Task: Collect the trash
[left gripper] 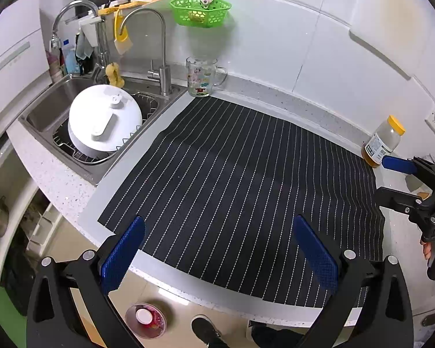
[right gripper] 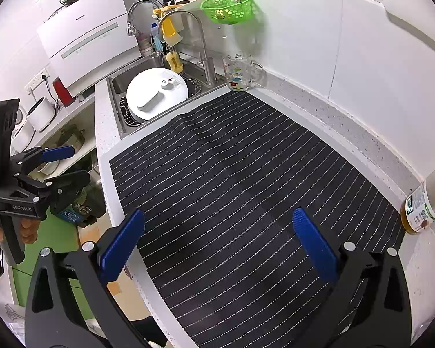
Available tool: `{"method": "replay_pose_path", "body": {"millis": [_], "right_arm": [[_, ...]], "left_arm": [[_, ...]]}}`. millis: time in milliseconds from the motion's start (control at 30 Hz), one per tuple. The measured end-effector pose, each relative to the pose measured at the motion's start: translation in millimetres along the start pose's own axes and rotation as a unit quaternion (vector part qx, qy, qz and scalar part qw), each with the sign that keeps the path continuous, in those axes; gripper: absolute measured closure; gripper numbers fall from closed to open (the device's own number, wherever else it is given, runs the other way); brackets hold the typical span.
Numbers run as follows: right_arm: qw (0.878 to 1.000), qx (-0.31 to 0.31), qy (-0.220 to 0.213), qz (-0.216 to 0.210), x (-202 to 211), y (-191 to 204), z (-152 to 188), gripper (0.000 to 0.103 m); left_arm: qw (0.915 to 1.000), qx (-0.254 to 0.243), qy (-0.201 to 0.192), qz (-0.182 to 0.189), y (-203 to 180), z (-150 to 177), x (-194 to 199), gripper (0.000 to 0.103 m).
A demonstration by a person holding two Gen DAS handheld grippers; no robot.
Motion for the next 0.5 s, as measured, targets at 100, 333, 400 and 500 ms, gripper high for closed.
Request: {"method": "replay_pose_path", "body": {"millis": [100, 333, 400, 500], "right_arm": [[1.000, 0.000, 0.000, 0.000, -0.8, -0.2, -2.4, 0.003], [1.000, 0.003, 0.001, 0.000, -1.6, 1.2, -3.2, 0.003], [1.000, 0.003, 0.002, 0.000, -2.0, 1.2, -2.6, 0.003], [1.000, 0.004, 0.002, 0.000, -2.8, 1.7, -3.2, 0.003]], "left_arm": [[1.0000, 0.001, -0.002, 0.000, -0.1, -0.5, 0.4, 0.005], [1.0000, 0.005, -0.001, -0.001, 2.4, 0.3, -0.3, 0.005], [1.0000, 0.003, -0.001, -0.001, 2.3, -0.1, 0.0, 0.005], [1.0000, 0.004, -0.001, -0.001, 2.9, -1.1, -0.3, 0.006]]}}
Point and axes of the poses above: each gripper's, at about its wrist camera, not at the fingertips, and x roughly against the way its jaws point, y to its left, z to its underside, the point moved 2 cm from there along -x, roughly the way its jaws point, and after that the axes turned 12 degrees about -x, right-handed, at the moved point
